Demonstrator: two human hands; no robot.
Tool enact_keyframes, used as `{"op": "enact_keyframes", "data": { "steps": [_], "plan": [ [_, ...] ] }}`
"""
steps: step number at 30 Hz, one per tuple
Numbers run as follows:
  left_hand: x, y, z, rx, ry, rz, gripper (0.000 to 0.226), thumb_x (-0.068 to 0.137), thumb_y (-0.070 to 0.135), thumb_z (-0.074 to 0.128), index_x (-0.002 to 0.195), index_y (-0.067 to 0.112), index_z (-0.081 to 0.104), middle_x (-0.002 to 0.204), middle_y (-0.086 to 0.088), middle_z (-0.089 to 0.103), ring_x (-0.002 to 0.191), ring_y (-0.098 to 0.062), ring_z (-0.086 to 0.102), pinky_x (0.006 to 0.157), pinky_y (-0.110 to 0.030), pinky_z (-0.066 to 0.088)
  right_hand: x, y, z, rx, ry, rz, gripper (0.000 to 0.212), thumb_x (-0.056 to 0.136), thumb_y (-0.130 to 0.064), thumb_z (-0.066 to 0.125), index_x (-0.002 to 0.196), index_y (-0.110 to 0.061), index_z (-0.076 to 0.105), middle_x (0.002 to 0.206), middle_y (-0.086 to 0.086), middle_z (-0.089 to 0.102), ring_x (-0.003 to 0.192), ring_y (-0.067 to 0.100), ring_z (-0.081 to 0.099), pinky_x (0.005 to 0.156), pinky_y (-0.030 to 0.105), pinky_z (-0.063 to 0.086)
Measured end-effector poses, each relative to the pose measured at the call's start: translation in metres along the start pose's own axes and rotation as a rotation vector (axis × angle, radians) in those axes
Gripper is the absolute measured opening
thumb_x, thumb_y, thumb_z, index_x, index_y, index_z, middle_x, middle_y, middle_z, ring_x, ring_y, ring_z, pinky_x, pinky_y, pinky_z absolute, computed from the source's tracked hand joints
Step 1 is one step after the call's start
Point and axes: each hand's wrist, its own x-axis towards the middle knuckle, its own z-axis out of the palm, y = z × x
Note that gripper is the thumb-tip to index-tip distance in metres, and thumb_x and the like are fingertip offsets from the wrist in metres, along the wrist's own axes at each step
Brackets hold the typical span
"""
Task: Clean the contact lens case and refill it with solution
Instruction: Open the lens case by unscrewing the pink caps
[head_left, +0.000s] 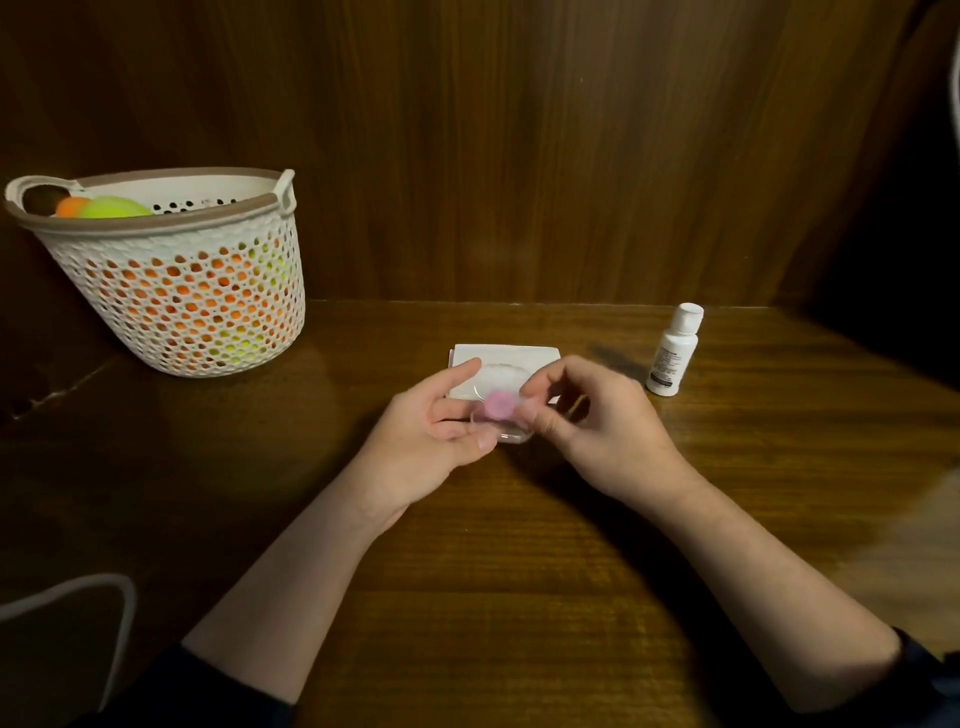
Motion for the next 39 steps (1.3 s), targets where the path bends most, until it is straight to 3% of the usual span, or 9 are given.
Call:
{"op": "enact_keyframes", "data": {
  "steps": [3,7,9,13,17,21,23,29,39],
  "plan": [
    [0.002,0.0,-0.004,-0.014,0.074,0.0,0.08,0.093,0.004,0.08,0.156,0.041,0.046,0.135,0.004,0.07,0.117,-0.012,0.071,0.08,-0.019,0.062,0.003,0.006,-0.006,0.063,0.134,0.069,0.006,0.1,-0.028,0.076,0.104,-0.031,0.073,0.094,-0.018,0.074,0.088,0.0,0.066,0.078,0.023,0.054],
    [0.004,-0.002,-0.006,-0.033,0.139,0.014,0.076,0.092,0.005,0.082,0.15,0.042,0.049,0.136,0.006,0.069,0.116,-0.012,0.07,0.074,-0.015,0.061,0.004,0.019,-0.007,-0.127,-0.004,0.245,0.017,0.105,-0.035,0.067,0.089,-0.034,0.071,0.093,-0.023,0.071,0.107,0.021,0.066,0.105,0.053,0.051],
    [0.004,-0.003,-0.006,-0.035,0.131,0.021,0.075,0.091,0.006,0.083,0.147,0.044,0.05,0.136,0.006,0.069,0.116,-0.012,0.07,0.074,-0.015,0.06,0.004,0.021,-0.005,-0.212,-0.067,0.296,0.023,0.105,-0.036,0.065,0.082,-0.038,0.068,0.095,-0.025,0.069,0.114,0.025,0.063,0.111,0.055,0.045],
    [0.005,-0.003,-0.004,-0.052,0.108,0.031,0.074,0.09,0.007,0.085,0.143,0.045,0.05,0.138,0.004,0.069,0.119,-0.014,0.071,0.078,-0.018,0.061,0.005,0.021,-0.002,-0.313,-0.11,0.318,0.022,0.104,-0.044,0.064,0.083,-0.04,0.067,0.105,-0.016,0.073,0.118,0.025,0.057,0.1,0.045,0.038],
    [0.004,-0.002,-0.002,-0.057,0.084,0.036,0.07,0.089,0.009,0.086,0.136,0.047,0.052,0.136,0.004,0.069,0.119,-0.014,0.071,0.084,-0.021,0.062,0.004,0.021,-0.001,-0.34,-0.036,0.229,0.006,0.102,-0.037,0.068,0.107,-0.037,0.072,0.12,-0.011,0.069,0.118,0.023,0.051,0.098,0.039,0.039],
    [0.003,-0.002,-0.001,-0.052,0.045,0.045,0.063,0.089,0.012,0.086,0.128,0.049,0.055,0.132,0.004,0.071,0.116,-0.012,0.073,0.085,-0.021,0.062,0.001,0.014,-0.002,-0.112,-0.001,-0.039,0.059,0.087,-0.022,0.085,0.139,-0.034,0.058,0.131,-0.012,0.057,0.119,0.011,0.054,0.085,0.004,0.046],
    [0.003,-0.002,-0.001,-0.055,0.025,0.052,0.059,0.09,0.012,0.085,0.126,0.048,0.057,0.129,0.005,0.073,0.115,-0.01,0.074,0.089,-0.024,0.062,-0.002,0.01,0.002,-0.068,-0.05,-0.153,0.07,0.086,-0.022,0.087,0.146,-0.035,0.053,0.137,-0.013,0.054,0.124,0.007,0.053,0.084,0.004,0.05],
    [0.001,-0.002,0.001,-0.124,-0.047,0.053,0.043,0.092,0.01,0.082,0.125,0.031,0.064,0.122,0.002,0.079,0.114,-0.012,0.076,0.102,-0.038,0.061,-0.001,0.001,0.005,-0.113,-0.04,-0.282,0.039,0.088,-0.027,0.086,0.124,-0.022,0.073,0.119,-0.014,0.066,0.112,0.003,0.061,0.091,0.028,0.06],
    [0.002,-0.001,0.001,-0.099,-0.065,0.059,0.046,0.087,0.014,0.088,0.124,0.029,0.066,0.118,0.008,0.08,0.112,-0.009,0.076,0.086,-0.021,0.062,-0.004,-0.003,0.003,-0.082,-0.022,-0.279,0.018,0.086,-0.022,0.087,0.104,-0.023,0.081,0.105,-0.024,0.07,0.106,0.001,0.067,0.084,0.021,0.061]
  ]
}}
